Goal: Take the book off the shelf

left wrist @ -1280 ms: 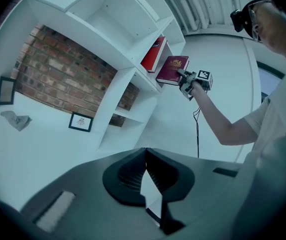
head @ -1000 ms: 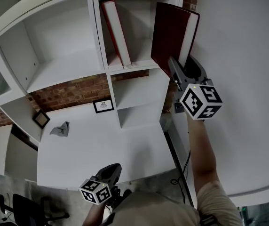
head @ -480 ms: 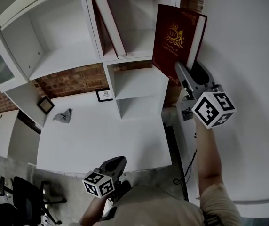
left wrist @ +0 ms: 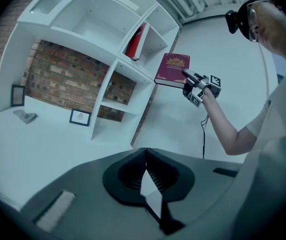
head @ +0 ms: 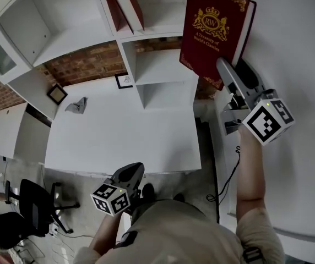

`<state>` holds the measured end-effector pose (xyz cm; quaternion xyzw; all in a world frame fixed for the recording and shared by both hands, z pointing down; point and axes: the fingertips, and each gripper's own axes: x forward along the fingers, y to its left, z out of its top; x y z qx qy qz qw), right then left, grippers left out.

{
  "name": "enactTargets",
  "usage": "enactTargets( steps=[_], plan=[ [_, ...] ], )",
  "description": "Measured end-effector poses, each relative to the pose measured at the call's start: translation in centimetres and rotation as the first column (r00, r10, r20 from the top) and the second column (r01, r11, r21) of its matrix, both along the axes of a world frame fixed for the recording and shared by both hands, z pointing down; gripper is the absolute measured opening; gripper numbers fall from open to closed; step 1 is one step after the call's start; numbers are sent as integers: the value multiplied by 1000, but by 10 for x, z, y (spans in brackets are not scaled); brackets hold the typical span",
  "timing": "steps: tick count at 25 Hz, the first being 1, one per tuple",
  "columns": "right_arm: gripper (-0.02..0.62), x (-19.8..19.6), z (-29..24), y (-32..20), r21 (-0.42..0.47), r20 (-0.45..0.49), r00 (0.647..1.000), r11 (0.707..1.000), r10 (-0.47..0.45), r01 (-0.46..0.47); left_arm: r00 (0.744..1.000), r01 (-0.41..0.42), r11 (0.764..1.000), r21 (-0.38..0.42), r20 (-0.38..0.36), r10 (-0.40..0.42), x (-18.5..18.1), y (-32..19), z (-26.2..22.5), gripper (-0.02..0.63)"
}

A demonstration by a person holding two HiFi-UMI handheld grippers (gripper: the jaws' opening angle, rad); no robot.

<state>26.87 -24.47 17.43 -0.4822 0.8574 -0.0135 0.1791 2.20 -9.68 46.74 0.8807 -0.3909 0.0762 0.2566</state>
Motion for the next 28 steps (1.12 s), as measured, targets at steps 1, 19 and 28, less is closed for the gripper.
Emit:
enactTargets(
  steps=[1,19,28],
  plan=[
    [207,-1,3,1,-7,9,1000,1000,-18,18,1000,18,1000,-2,11,-18,-4,2,1,3],
    [207,-92,38,43,-118,154,957,957,-245,265,987,161,987,19,-4,-161,-106,21,-1,3],
    [207,-143,71,61,-220,250,942,935,-223,279,989,122,992,4,-85,-122,-156,11,14,3]
  ],
)
